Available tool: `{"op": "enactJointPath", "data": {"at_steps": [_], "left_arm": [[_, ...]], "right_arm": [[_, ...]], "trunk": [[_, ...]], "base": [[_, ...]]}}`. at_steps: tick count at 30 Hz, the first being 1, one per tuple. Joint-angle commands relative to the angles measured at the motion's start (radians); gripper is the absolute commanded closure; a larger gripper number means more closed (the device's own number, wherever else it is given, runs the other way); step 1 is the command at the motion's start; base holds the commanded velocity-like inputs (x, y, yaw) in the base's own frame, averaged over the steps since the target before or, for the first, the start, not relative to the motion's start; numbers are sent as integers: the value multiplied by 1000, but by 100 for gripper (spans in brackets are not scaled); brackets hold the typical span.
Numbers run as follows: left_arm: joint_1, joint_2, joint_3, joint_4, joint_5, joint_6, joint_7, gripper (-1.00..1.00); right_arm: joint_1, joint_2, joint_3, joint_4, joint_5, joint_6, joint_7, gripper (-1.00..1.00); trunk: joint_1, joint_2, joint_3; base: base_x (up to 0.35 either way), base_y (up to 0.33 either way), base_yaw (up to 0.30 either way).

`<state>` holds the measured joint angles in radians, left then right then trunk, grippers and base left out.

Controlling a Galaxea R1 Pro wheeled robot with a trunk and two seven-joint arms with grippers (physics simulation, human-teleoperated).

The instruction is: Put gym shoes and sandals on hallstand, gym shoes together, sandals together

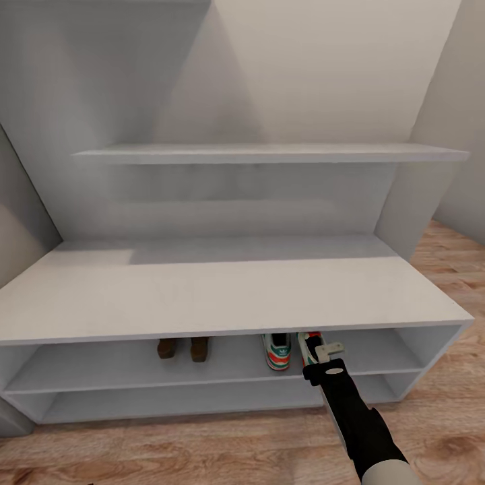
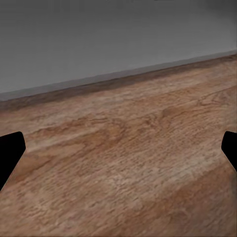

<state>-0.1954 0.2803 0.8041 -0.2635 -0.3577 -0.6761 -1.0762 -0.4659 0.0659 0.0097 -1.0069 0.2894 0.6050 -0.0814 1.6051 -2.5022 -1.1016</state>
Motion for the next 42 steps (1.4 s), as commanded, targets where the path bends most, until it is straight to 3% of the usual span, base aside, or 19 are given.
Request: {"op": "enactJointPath", "data": {"at_steps": [1,11,42], "left_arm": [[-1,-1,8,0,-6,-2,-5,-100],[-1,0,9,1,-6,-2,-5,-100],[-1,0,9,1,-7,-2,-5,-100]], "right_arm": [[0,0,1,-1,2,5,-3,100],[0,0,1,-1,2,5,-3,100],[0,0,1,1,2,6,-3,100]], "trunk": [[0,0,-1],[0,0,-1],[0,0,-1]], "base": [[11,0,0],[160,0,0],[29,12,0]]}}
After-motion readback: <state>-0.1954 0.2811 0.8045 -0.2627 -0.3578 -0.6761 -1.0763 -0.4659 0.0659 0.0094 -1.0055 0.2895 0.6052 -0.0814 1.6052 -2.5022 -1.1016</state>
